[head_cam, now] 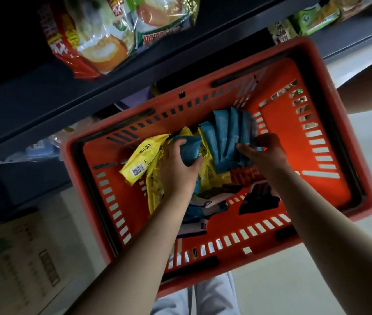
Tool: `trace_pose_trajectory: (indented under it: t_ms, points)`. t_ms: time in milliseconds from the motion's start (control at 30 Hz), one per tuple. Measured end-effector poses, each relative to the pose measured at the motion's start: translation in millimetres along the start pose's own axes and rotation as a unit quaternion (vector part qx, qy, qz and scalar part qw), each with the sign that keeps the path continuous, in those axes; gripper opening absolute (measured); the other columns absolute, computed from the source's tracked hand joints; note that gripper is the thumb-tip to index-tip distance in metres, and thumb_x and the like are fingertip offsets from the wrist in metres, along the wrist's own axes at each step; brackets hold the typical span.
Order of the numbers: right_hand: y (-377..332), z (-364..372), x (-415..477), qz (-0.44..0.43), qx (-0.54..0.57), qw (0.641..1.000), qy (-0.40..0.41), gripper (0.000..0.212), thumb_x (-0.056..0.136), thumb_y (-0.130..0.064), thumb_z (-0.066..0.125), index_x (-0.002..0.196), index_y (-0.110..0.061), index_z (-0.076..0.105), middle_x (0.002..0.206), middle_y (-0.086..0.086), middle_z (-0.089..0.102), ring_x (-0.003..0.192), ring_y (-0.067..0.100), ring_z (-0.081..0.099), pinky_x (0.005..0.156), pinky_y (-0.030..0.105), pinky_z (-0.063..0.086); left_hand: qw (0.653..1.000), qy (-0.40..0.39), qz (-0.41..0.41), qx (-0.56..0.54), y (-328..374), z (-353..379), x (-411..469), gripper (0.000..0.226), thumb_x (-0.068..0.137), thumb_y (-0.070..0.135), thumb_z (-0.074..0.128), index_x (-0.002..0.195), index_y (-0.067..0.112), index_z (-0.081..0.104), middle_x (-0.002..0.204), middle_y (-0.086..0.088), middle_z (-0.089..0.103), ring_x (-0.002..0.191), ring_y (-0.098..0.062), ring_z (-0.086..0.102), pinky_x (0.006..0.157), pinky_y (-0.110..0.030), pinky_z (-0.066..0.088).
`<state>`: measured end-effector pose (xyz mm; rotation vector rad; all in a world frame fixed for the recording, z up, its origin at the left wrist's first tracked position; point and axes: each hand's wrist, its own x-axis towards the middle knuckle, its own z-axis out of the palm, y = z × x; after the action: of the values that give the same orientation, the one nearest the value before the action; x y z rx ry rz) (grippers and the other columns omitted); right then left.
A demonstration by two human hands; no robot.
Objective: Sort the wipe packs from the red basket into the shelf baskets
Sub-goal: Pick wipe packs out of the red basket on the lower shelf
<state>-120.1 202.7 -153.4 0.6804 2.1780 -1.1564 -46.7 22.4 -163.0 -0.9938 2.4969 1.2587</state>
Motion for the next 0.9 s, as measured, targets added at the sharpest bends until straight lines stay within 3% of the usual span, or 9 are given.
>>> trace_pose_trajectory:
  t_ms: [67, 167, 267, 367, 433, 567, 633, 767, 900]
  points:
    - [-2.6, -1.0, -4.2, 0.018, 0.060, 0.998, -0.014, 0.059, 0.075, -0.037, 0.080, 0.121, -0.021, 0.048, 0.116, 0.004, 0.062, 0.096, 0.020, 0.064, 0.073, 0.032, 0.055, 0.999, 0.002, -0.019, -0.050, 2.2, -7.3, -2.5, 0.045, 0.084, 0.030, 0.071, 0.124, 0.024, 0.052, 0.117, 0.000, 0.063, 0.102, -0.019, 0.062, 0.080, -0.037, 0.057]
    - [-11.2, -15.1, -25.2, 0.041, 0.200, 0.975, -0.087, 0.066, 0.074, -0.027, 0.078, 0.131, -0.027, 0.046, 0.119, 0.010, 0.065, 0.096, 0.025, 0.069, 0.078, 0.037, 0.058, 0.997, 0.011, -0.010, -0.079, 10.3, -28.4, -10.2, 0.027, 0.095, 0.022, 0.056, 0.121, 0.016, 0.057, 0.100, 0.002, 0.066, 0.078, -0.006, 0.060, 0.059, -0.013, 0.046]
    - [-24.1, -37.4, -61.4, 0.012, 0.352, 0.905, -0.239, 0.066, 0.085, -0.016, 0.067, 0.143, -0.025, 0.037, 0.135, 0.017, 0.055, 0.120, 0.036, 0.058, 0.096, 0.049, 0.050, 0.980, 0.007, -0.045, -0.194, 26.7, -58.4, -24.0, 0.014, 0.098, 0.022, 0.051, 0.100, 0.023, 0.064, 0.082, 0.004, 0.064, 0.070, -0.012, 0.058, 0.064, -0.030, 0.046]
    - [-52.3, -55.7, -117.7, -0.058, 0.413, 0.841, -0.345, 0.061, 0.091, -0.016, 0.048, 0.148, -0.019, 0.029, 0.150, 0.024, 0.033, 0.136, 0.047, 0.033, 0.108, 0.062, 0.029, 0.917, -0.014, -0.141, -0.372, 61.2, -102.0, -53.7, 0.019, 0.097, 0.026, 0.055, 0.091, 0.035, 0.070, 0.093, 0.004, 0.074, 0.091, -0.020, 0.069, 0.082, -0.043, 0.055]
    - [-84.5, -67.9, -166.0, -0.080, 0.431, 0.822, -0.363, 0.064, 0.089, -0.021, 0.056, 0.148, -0.020, 0.030, 0.149, 0.021, 0.034, 0.136, 0.045, 0.034, 0.105, 0.058, 0.037, 0.878, -0.045, -0.170, -0.446, 91.3, -143.5, -82.5, 0.015, 0.097, 0.026, 0.054, 0.100, 0.031, 0.068, 0.101, 0.001, 0.075, 0.095, -0.022, 0.071, 0.080, -0.042, 0.057]
    - [-145.2, -93.1, -268.1, -0.098, 0.423, 0.844, -0.315, 0.052, 0.092, -0.016, 0.056, 0.142, -0.018, 0.041, 0.137, 0.020, 0.050, 0.126, 0.039, 0.049, 0.103, 0.056, 0.042, 0.844, -0.102, -0.141, -0.507, 135.5, -230.6, -149.2, 0.039, 0.090, 0.035, 0.061, 0.126, 0.022, 0.057, 0.116, -0.005, 0.070, 0.104, -0.023, 0.069, 0.077, -0.040, 0.057]
    - [-168.6, -102.1, -310.0, -0.109, 0.404, 0.867, -0.270, 0.038, 0.096, -0.009, 0.051, 0.133, -0.016, 0.050, 0.121, 0.013, 0.062, 0.109, 0.030, 0.061, 0.093, 0.048, 0.052, 0.841, -0.092, -0.108, -0.522, 151.0, -269.3, -178.6, 0.038, 0.094, 0.024, 0.059, 0.130, 0.016, 0.053, 0.117, -0.008, 0.069, 0.102, -0.024, 0.069, 0.075, -0.038, 0.057]
    - [-214.0, -108.3, -377.0, -0.154, 0.352, 0.895, -0.228, 0.022, 0.092, -0.009, 0.057, 0.112, -0.015, 0.062, 0.100, 0.005, 0.070, 0.088, 0.020, 0.066, 0.079, 0.036, 0.057, 0.847, -0.050, -0.100, -0.520, 163.6, -340.6, -221.2, 0.026, 0.093, 0.010, 0.057, 0.119, 0.009, 0.059, 0.111, -0.012, 0.069, 0.090, -0.024, 0.069, 0.075, -0.038, 0.056]
    - [-257.3, -91.7, -424.0, -0.205, 0.281, 0.910, -0.226, 0.024, 0.089, -0.017, 0.063, 0.113, -0.016, 0.062, 0.097, 0.002, 0.073, 0.089, 0.019, 0.070, 0.072, 0.035, 0.058, 0.836, -0.018, -0.109, -0.538, 148.7, -413.1, -236.8, 0.015, 0.092, 0.015, 0.060, 0.105, 0.009, 0.066, 0.102, -0.012, 0.072, 0.088, -0.026, 0.069, 0.085, -0.043, 0.053]
